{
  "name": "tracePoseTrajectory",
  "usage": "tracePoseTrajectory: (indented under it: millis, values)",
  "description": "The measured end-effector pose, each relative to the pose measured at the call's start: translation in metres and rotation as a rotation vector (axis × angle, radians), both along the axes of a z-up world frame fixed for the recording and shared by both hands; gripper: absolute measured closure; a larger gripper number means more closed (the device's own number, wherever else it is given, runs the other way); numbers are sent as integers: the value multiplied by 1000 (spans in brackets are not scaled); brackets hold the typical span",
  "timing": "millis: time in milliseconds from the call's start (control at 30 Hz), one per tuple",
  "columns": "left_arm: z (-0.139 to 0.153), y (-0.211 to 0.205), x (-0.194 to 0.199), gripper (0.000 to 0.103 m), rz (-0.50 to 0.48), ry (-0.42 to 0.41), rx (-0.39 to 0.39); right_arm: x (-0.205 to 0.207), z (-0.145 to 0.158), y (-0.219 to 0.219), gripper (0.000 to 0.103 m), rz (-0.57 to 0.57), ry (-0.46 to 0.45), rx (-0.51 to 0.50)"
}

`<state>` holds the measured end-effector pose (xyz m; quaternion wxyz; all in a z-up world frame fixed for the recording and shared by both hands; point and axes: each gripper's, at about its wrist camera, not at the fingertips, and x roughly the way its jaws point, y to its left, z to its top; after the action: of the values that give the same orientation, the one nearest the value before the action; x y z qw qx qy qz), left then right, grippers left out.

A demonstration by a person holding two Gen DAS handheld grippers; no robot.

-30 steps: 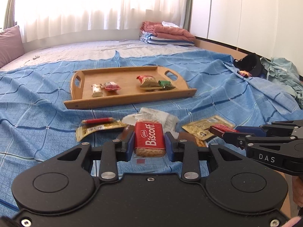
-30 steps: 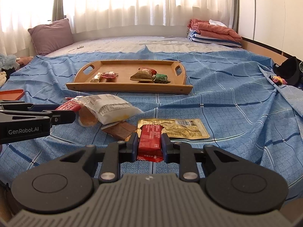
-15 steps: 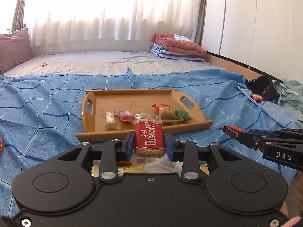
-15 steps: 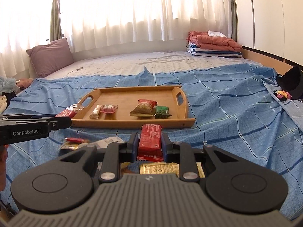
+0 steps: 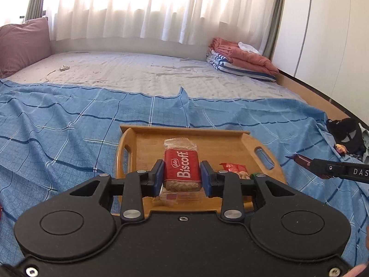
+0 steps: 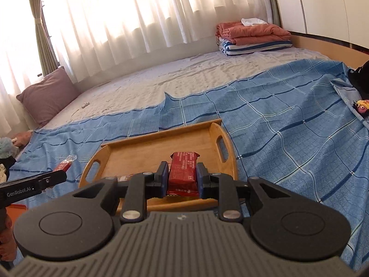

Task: Organize snacks
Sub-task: 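Carry the Biscoff and red bar onto the wooden tray and open both grippers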

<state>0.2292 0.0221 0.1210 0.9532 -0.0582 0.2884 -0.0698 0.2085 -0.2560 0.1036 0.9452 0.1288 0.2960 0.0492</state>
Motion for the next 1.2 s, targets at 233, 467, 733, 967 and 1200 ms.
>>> tracePoseTrajectory:
  millis: [233,467,733,967,1200]
  values:
    - [-26,7,71,71,52,77,-31,63,-27,8,74,-14,95,-25]
    - [-60,5,121,71,86,139,-14,113,-55,18,74,-7,152,-115]
    - [-85,2,156,71,106,164,5,144,-79,18,74,6,175,-115]
    - [-99,3,169,71,118,181,12,156,-92,17,75,19,193,-115]
    - [-109,2,174,71,119,185,27,157,-100,17,75,38,205,-120]
